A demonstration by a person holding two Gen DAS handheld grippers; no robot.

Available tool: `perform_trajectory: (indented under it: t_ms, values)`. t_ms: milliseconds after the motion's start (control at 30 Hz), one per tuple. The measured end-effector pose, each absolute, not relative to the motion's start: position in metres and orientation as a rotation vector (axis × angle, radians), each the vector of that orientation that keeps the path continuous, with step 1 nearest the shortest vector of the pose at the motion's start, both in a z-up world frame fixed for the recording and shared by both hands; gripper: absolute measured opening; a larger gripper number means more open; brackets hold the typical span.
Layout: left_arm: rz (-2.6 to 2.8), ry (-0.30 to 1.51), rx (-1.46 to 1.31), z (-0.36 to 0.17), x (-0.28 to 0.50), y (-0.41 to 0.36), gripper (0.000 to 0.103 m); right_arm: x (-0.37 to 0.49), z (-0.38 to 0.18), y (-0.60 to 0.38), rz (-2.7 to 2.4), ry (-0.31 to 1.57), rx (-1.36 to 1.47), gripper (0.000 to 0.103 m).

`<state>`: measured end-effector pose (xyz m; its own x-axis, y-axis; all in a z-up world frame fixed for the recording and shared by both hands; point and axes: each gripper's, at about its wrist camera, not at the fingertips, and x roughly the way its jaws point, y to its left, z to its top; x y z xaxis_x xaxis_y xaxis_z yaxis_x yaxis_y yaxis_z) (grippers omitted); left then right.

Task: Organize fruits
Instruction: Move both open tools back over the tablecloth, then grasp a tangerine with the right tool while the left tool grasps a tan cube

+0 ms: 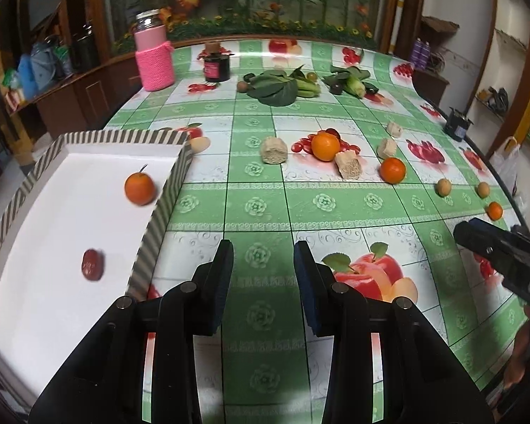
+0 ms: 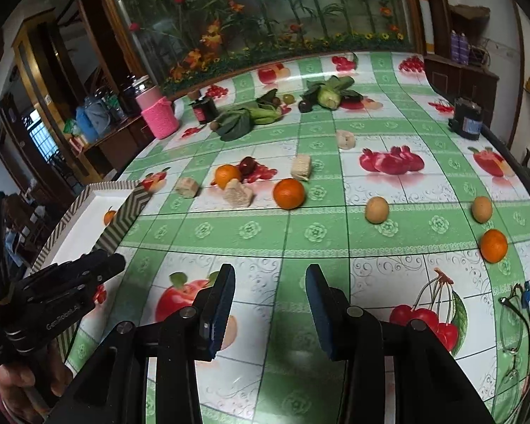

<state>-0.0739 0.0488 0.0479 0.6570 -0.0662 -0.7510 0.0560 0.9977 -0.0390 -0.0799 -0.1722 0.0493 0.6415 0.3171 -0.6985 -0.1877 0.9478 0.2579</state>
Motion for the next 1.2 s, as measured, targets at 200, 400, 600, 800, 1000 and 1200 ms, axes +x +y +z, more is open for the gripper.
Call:
perform_trajectory:
  t_ms: [200,400,600,800,1000,1200]
  values:
    - [-0.045,0.813,-0.019,0.056,-0.082,0.047,0.035,-0.087,0.056,-0.163,0.323,0.809,0.141,0.04]
    - [-0.029,0.802,-0.009,0.057,-0.082,0.042,0.035,-0.077,0.053,-0.163,0.324,0.807,0.133,0.04]
    - [-0.017,0.809,-0.003,0.054,-0.072,0.04,0.035,-0.054,0.045,-0.162,0.323,0.831,0.121,0.04]
    - [-0.033,0.85,-0.005,0.047,-0.059,0.035,0.035,-0.016,0.035,-0.166,0.302,0.851,0.108,0.041]
    - [-0.072,0.883,-0.018,0.046,-0.041,0.027,0.035,0.022,0.023,-0.176,0.265,0.886,0.125,0.041]
    - [-0.127,0.931,-0.067,0.045,-0.013,0.019,0.035,0.038,0.019,-0.167,0.307,0.905,0.111,0.041]
